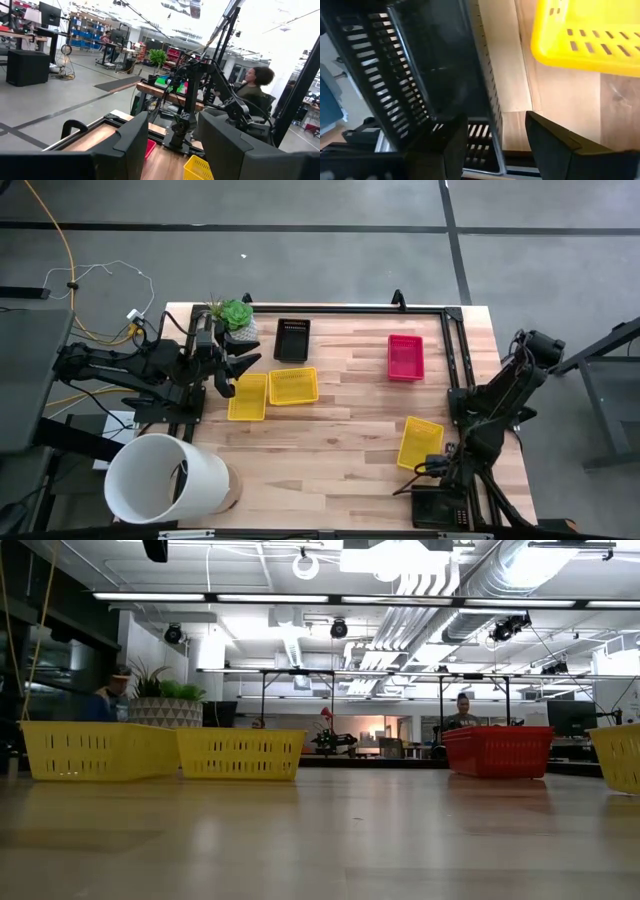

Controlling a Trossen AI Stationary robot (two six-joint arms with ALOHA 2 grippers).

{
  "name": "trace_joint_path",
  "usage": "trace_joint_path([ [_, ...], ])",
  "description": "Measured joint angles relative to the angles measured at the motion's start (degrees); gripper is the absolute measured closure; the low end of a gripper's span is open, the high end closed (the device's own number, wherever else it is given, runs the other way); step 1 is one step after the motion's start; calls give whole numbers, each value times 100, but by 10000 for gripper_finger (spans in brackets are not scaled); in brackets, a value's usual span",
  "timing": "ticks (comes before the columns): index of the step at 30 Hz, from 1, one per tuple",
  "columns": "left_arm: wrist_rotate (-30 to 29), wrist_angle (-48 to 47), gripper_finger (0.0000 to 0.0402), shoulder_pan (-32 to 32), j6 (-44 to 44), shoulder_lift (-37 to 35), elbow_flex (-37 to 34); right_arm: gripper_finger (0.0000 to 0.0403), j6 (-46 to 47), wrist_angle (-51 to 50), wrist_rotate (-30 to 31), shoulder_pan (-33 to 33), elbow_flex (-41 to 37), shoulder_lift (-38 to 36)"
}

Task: Stack baskets by color
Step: Stack the bottom black bin on top of the black bin

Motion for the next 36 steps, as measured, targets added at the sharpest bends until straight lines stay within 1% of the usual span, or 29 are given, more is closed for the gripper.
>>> trace_joint_path([
  [7,0,0,241,0,0,0,0,220,88,282,-23,0,-308,4],
  [10,0,0,241,0,0,0,0,235,102,350,-38,0,-358,4],
  [12,0,-2,241,0,0,0,0,256,54,366,-57,0,-361,4],
  [14,0,0,241,0,0,0,0,285,-45,426,-144,0,-361,4],
  [18,-7,-2,241,0,2,0,0,370,-164,541,-352,0,-361,4],
  [19,-30,0,241,0,2,0,0,386,-197,592,-386,0,-361,4],
  [20,-48,-2,241,0,2,0,0,393,-202,656,-383,0,-361,2],
  [23,-66,-2,241,0,2,0,0,388,-206,830,-361,-1,-355,2],
  [26,-66,-2,241,0,2,0,0,399,-368,803,-316,-1,-212,-37],
  [30,-65,-2,241,-1,2,0,0,400,-685,797,-377,-127,116,-350],
  [33,-64,-2,241,-2,2,0,0,401,-1076,709,-353,-409,536,-735],
  [35,-63,-2,241,0,2,0,0,401,-1440,495,-78,-759,859,-941],
  [36,-63,-2,241,0,2,0,0,401,-1633,383,154,-969,1052,-1024],
])
